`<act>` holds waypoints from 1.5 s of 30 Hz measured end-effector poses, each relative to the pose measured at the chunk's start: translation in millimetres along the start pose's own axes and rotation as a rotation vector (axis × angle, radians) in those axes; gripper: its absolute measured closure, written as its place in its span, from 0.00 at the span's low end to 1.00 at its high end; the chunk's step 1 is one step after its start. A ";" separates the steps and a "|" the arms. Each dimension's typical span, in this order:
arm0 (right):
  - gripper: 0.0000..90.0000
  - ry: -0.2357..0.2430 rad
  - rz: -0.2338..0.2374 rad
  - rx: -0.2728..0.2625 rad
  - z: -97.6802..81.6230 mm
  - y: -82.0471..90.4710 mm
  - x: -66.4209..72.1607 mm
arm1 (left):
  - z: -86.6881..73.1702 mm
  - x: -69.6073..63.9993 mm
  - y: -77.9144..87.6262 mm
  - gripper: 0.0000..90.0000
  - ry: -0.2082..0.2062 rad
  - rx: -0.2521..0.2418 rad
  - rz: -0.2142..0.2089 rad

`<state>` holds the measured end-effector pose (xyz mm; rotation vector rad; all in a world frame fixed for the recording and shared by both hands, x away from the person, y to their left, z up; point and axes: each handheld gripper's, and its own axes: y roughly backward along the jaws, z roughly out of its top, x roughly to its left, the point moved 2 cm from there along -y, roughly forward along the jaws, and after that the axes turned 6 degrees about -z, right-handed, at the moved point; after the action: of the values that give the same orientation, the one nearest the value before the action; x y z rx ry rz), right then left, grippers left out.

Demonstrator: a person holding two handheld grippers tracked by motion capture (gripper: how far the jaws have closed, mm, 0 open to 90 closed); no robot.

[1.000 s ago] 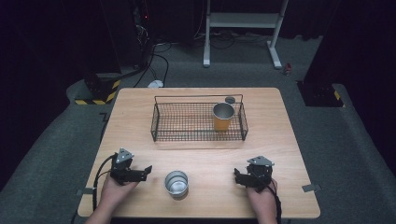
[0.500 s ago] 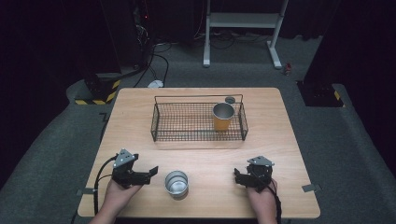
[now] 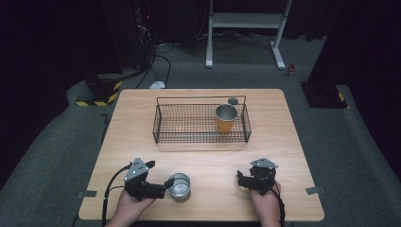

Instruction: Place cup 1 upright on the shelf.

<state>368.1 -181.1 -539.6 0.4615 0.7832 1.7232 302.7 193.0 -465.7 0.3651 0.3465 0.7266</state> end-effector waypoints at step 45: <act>0.12 0.001 0.006 0.004 -0.3 0.6 0.9 | -37.2 -29.6 -35.5 0.07 -0.113 0.100 -0.073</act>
<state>367.2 -180.4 -539.5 0.4659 0.7875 1.7277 286.7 155.5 -508.7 0.4835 0.2882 0.6157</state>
